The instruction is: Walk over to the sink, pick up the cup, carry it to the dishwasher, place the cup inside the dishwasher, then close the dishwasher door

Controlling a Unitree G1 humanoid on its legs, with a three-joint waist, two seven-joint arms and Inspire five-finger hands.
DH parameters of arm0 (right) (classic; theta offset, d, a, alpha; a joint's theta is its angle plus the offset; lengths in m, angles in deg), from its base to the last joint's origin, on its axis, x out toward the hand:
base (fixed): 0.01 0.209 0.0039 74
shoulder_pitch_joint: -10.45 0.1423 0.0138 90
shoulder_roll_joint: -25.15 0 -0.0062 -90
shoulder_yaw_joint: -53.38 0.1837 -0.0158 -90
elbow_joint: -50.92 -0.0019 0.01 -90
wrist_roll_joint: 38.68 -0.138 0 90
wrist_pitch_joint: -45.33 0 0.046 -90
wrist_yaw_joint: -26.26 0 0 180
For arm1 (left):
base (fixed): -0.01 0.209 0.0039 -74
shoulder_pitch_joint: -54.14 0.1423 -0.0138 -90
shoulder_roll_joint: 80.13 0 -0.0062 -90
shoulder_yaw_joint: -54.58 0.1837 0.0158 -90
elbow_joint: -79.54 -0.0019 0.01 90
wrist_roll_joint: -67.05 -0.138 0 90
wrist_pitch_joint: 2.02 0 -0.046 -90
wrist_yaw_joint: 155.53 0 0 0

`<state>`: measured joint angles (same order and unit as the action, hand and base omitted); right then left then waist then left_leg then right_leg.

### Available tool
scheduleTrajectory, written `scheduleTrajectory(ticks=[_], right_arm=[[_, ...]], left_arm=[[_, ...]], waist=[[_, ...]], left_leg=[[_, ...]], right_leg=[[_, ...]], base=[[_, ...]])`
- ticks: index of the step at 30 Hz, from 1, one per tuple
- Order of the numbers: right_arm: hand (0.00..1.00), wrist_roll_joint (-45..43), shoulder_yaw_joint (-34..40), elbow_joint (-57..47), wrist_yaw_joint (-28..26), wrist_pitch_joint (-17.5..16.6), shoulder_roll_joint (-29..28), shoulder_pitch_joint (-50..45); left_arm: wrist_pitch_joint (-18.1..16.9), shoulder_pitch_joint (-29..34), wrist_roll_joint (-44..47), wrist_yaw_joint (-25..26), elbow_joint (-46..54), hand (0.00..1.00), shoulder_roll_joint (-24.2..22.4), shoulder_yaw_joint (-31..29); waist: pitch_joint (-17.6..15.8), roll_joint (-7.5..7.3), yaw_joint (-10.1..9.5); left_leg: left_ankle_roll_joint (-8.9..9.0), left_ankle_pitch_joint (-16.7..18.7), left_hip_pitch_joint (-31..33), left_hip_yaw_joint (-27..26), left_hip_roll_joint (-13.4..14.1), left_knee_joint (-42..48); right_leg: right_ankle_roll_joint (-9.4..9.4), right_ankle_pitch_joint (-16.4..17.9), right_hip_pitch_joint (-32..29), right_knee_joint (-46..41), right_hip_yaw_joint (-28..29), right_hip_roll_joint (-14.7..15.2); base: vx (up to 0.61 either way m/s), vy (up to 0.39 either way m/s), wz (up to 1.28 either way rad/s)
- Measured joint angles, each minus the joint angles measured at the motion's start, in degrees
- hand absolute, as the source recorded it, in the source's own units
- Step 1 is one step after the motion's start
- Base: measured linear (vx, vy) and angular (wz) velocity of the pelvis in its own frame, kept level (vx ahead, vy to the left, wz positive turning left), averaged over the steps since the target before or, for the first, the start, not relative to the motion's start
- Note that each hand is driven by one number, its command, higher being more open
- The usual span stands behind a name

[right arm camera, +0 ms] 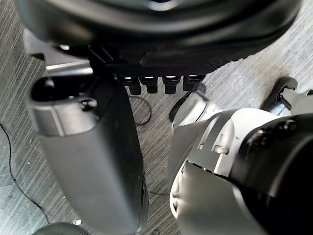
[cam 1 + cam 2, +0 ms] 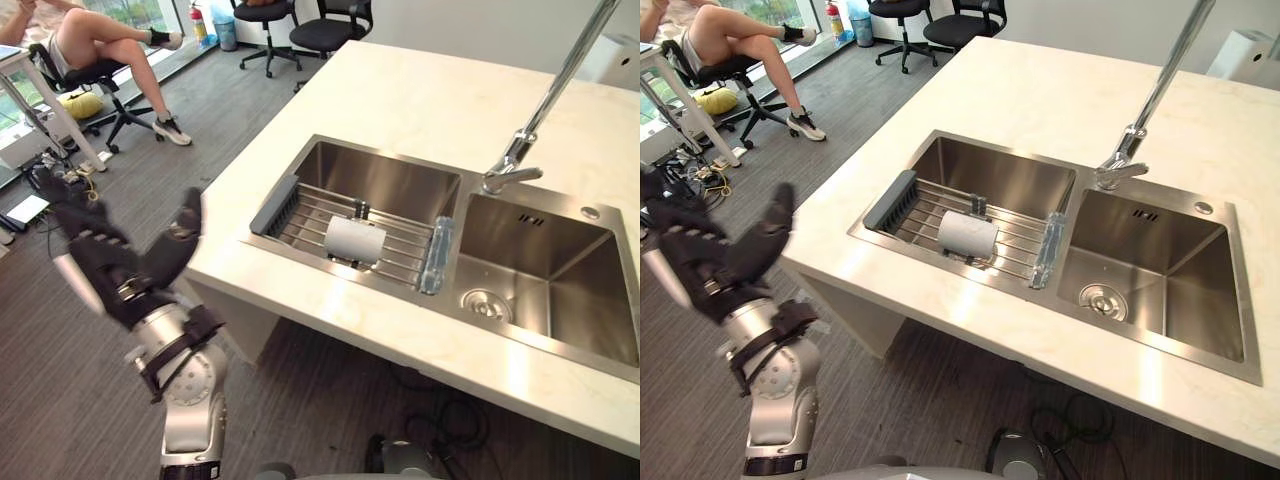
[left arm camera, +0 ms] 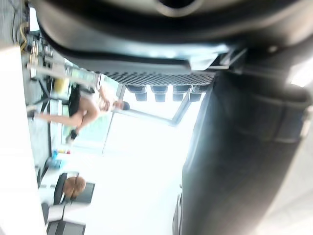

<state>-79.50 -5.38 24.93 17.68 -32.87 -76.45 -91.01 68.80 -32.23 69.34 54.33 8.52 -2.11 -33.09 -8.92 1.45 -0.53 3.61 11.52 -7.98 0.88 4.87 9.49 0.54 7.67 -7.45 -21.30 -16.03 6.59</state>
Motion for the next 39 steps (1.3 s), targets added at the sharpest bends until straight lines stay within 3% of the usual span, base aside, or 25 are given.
scheduleTrajectory(ticks=[3, 9, 11, 12, 13, 14, 15, 16, 19, 21, 22, 23, 24, 26, 29, 35, 39], right_arm=[[1.0, -0.16, -0.25, 0.53, -0.18, 0.54, -0.09, 0.27], [1.0, -0.11, -1.94, 1.31, -0.97, 1.19, 0.6, 0.72], [1.0, -0.06, -2.95, 1.23, -1.25, 1.21, 1.08, 1.01], [1.0, -0.05, -3.46, 1.04, -1.22, 1.63, 1.51, 1.06], [1.0, 0.1, -3.59, 0.85, -0.74, 2.29, 1.59, 0.71], [1.0, 0.46, -3.52, 0.84, -0.52, 2.65, 2.05, 0.74], [1.0, 0.82, -3.55, 0.66, -0.11, 2.97, 2.96, 0.75], [1.0, 2.35, -3.63, 0.67, 0.28, 3.57, 3.78, 0.75], [1.0, 4.5, -3.5, 0.73, 0.48, 3.91, 4.84, 0.74], [1.0, 5.87, -2.87, 0.71, 0.95, 3.72, 4.79, 0.67], [1.0, 6.39, -2.88, 0.66, 1.2, 3.55, 4.84, 0.65], [1.0, 6.66, -2.92, 0.46, 1.6, 3.15, 5.07, 0.61], [1.0, 6.62, -2.9, 0.28, 1.97, 2.86, 5.41, 0.16], [1.0, 5.93, -2.15, 0.09, 2.31, 2.46, 5.25, -0.09], [1.0, 3.02, -0.15, 0.42, 2.95, 2.37, 3.51, -0.06], [1.0, -2.41, 0.0, 1.71, 3.61, 2.95, 2.64, 0.26], [1.0, -1.7, 1.0, 2.76, 2.93, 0.59, 2.11, 0.07]], left_arm=[[1.67, -0.19, -0.06, -3.13, 3.09, 1.0, 1.16, 0.82], [3.89, -0.89, 4.02, -6.07, 3.44, 1.0, 3.65, 1.5], [4.18, -1.08, 5.76, -6.7, 3.41, 1.0, 3.73, 2.15], [4.44, -1.32, 6.16, -7.45, 2.66, 1.0, 3.79, 2.9], [4.75, -1.64, 6.18, -8.35, 0.71, 1.0, 4.38, 3.73], [4.96, -1.91, 6.34, -8.9, -0.67, 1.0, 4.18, 4.36], [5.67, -1.57, 8.36, -10.52, -2.4, 1.0, 4.21, 5.15], [5.88, -0.48, 10.42, -12.25, -3.32, 1.0, 4.28, 5.34], [5.64, -0.39, 12.97, -14.67, -3.34, 1.0, 4.98, 5.38], [5.48, -0.4, 13.5, -16.38, -3.32, 1.0, 6.64, 5.21], [5.42, -0.44, 13.49, -16.75, -3.31, 1.0, 7.04, 5.17], [5.43, -1.01, 13.49, -17.7, -3.32, 1.0, 7.58, 5.16], [5.45, -2.26, 13.48, -18.99, -3.37, 1.0, 7.77, 5.21], [5.44, -6.48, 13.41, -20.56, -4.58, 1.0, 8.72, 5.47], [5.39, -13.9, 13.09, -21.19, -8.69, 1.0, 10.92, 8.18], [5.51, -14.15, 10.98, -20.77, -7.81, 1.0, 13.59, 9.63], [9.23, -14.21, 7.55, -23.18, -6.68, 1.0, 16.28, 11.07]], waist=[[0.62, 1.22, -0.01], [0.85, 1.67, -0.14], [0.82, 2.0, -0.05], [0.46, 2.26, 0.03], [-0.11, 1.67, 0.23], [-0.88, 1.98, 0.46], [-2.43, 2.34, 0.63], [-2.3, 2.72, 0.34], [-2.51, 3.37, 0.29], [-2.41, 3.43, 0.06], [-2.18, 3.54, 0.08], [-1.74, 3.91, 0.36], [-0.74, 5.18, 0.89], [0.42, 6.33, 2.91], [0.56, 6.18, 3.39], [1.28, 7.22, 4.65], [1.57, 7.64, 4.71]], left_leg=[[0.21, -0.55, 0.23, -0.56, 0.41, -2.18], [-0.1, -2.34, 1.15, -2.28, -0.52, -3.48], [-0.04, -2.3, 2.24, -2.9, -0.55, -2.97], [0.72, -1.68, 2.44, -3.15, -0.23, -1.76], [2.81, -0.17, 4.26, -4.14, -0.63, 5.01], [3.92, 0.54, 6.09, -5.19, 0.04, 10.69], [4.53, 0.15, 10.39, -7.36, 1.42, 21.8], [4.25, 1.95, 12.08, -8.66, 2.09, 22.02], [4.35, -0.12, 14.86, -8.48, 3.47, 14.56], [3.27, -5.44, 15.31, -8.51, 4.46, 10.91], [2.78, -6.41, 15.0, -8.52, 4.38, 10.43], [1.99, -9.74, 13.41, -8.65, 3.76, 7.95], [1.16, -15.84, 11.14, -8.94, 3.17, 3.16], [1.54, -16.49, 8.32, -9.58, 2.78, -5.48], [1.74, -17.06, 6.82, -9.53, 1.86, -9.81], [1.66, -17.21, 5.49, -10.35, 0.7, -9.79], [1.57, -18.27, 5.49, -11.02, 1.12, -10.57]], right_leg=[[0.14, -1.03, -0.83, 1.6, 0.25, -0.82], [0.65, -3.04, -1.78, 3.6, 0.85, -0.55], [1.02, -2.79, -2.83, 2.53, 0.95, -0.37], [0.86, -0.18, -3.52, -2.02, 0.59, 0.02], [-0.42, 4.4, -1.24, -4.1, 0.06, 0.55], [-0.89, 4.79, 0.21, -3.59, -0.35, 0.69], [-1.37, 4.61, 3.54, -1.88, -0.57, 0.54], [-1.61, 4.62, 4.94, -1.06, -0.33, 0.55], [-1.85, 4.53, 5.99, 0.15, -0.14, 0.54], [-1.99, 4.16, 5.84, 0.91, 1.98, 0.53], [-1.88, 3.95, 5.62, 1.27, 2.73, 0.53], [-1.42, 3.65, 5.05, 1.83, 4.1, 0.46], [-0.52, 3.36, 4.3, 2.32, 4.66, -0.21], [0.36, 2.9, 3.72, 2.75, 3.49, -0.03], [1.39, 2.29, 4.7, 4.37, 2.68, 0.35], [2.23, -0.21, 7.62, 10.48, 3.96, 0.4], [2.18, -2.5, 8.64, 14.7, 4.55, -0.44]], base=[[0.02, -0.012, -0.09], [-0.02, 0.027, -0.05], [-0.05, 0.001, -0.01], [-0.04, -0.106, 0.24], [-0.03, -0.107, 0.38], [-0.07, -0.136, 0.46], [-0.09, -0.099, 0.2], [-0.09, -0.12, 0.07], [-0.02, -0.069, -0.19], [0.09, -0.007, -0.61], [0.14, 0.047, -0.7], [0.17, 0.087, -0.55], [0.19, 0.11, -0.38], [0.21, 0.143, 0.21], [0.14, 0.12, 0.19], [0.03, 0.04, -0.12], [-0.04, -0.007, -0.12]])
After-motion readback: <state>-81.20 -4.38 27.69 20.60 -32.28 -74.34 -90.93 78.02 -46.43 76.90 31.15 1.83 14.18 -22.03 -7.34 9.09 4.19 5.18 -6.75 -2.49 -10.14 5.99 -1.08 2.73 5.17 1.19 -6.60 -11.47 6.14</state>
